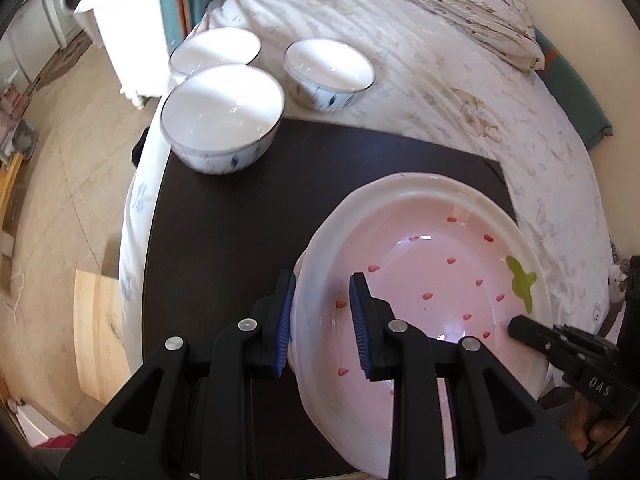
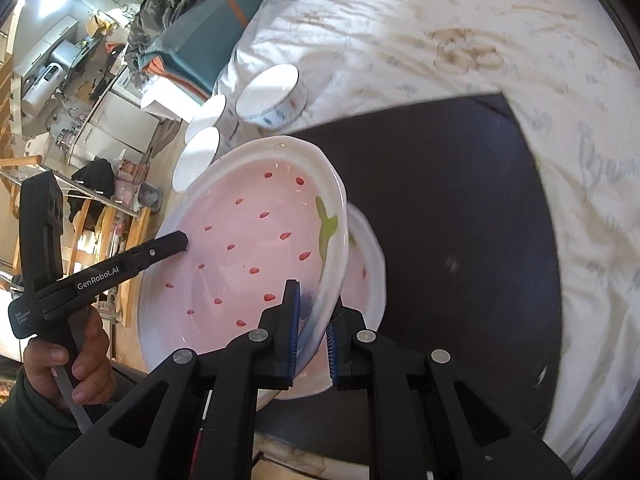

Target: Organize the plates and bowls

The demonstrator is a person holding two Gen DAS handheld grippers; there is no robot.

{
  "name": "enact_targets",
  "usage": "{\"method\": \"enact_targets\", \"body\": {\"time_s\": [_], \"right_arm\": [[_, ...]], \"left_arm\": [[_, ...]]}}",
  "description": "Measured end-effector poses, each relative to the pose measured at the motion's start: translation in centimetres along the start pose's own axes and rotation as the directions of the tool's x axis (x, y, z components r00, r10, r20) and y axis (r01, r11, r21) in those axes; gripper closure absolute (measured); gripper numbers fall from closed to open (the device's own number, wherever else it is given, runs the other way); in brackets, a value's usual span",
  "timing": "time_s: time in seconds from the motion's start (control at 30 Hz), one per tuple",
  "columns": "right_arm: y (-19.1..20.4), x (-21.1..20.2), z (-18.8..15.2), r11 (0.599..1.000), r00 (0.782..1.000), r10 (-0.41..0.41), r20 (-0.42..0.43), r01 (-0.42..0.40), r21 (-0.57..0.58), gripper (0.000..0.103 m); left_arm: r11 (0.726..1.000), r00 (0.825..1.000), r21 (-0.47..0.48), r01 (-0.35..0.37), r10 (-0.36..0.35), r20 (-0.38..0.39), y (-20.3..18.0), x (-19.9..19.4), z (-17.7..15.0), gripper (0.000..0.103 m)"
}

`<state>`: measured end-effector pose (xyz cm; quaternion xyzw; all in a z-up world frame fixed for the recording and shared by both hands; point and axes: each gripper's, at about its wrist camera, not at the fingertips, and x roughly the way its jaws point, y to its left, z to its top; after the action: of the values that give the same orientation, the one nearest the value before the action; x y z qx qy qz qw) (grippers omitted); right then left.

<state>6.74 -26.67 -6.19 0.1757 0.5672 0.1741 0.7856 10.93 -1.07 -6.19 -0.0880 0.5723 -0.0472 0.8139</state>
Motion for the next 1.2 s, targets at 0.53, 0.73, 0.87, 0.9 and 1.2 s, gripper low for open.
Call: {"method": "enact_targets", "body": {"time_s": [0.53,0.73,0.87,0.9,1.2], "right_arm": [[-0.2,4.0,-1.4,0.999,0.995,-0.033,-0.09,0.037,0.039,0.088],[-0.6,5.0,-1.3,0.997,0.992,-0.04,-0.119,0.047,0.056,0.086],[-1.2,5.7,-1.2,0.995,0.989,-0.056,-0.136,0.067,0.078,0.084],[-1.3,5.8,-1.1,0.994,0.989,-0.056,-0.136,0.067,0.082,0.084],[-1.2,6.0,-0.4,0.994,0.987,-0.075,-0.14,0.084,0.064,0.081]], "left_arm": [[0.998,0.996,0.023,-0.059,0.06,-0.068,1.0,3.3,-1.4,0.08],[0.994,0.993,0.054,-0.09,0.093,-0.068,0.6,3.8,-1.5,0.08],[0.99,0.992,0.087,-0.107,0.113,-0.064,0.1,4.1,-1.7,0.08],[0.99,0.991,0.091,-0.109,0.115,-0.065,0.0,4.2,-1.8,0.08],[0.989,0.988,0.086,-0.119,0.126,-0.09,-0.1,5.0,-2.1,0.076]]}}
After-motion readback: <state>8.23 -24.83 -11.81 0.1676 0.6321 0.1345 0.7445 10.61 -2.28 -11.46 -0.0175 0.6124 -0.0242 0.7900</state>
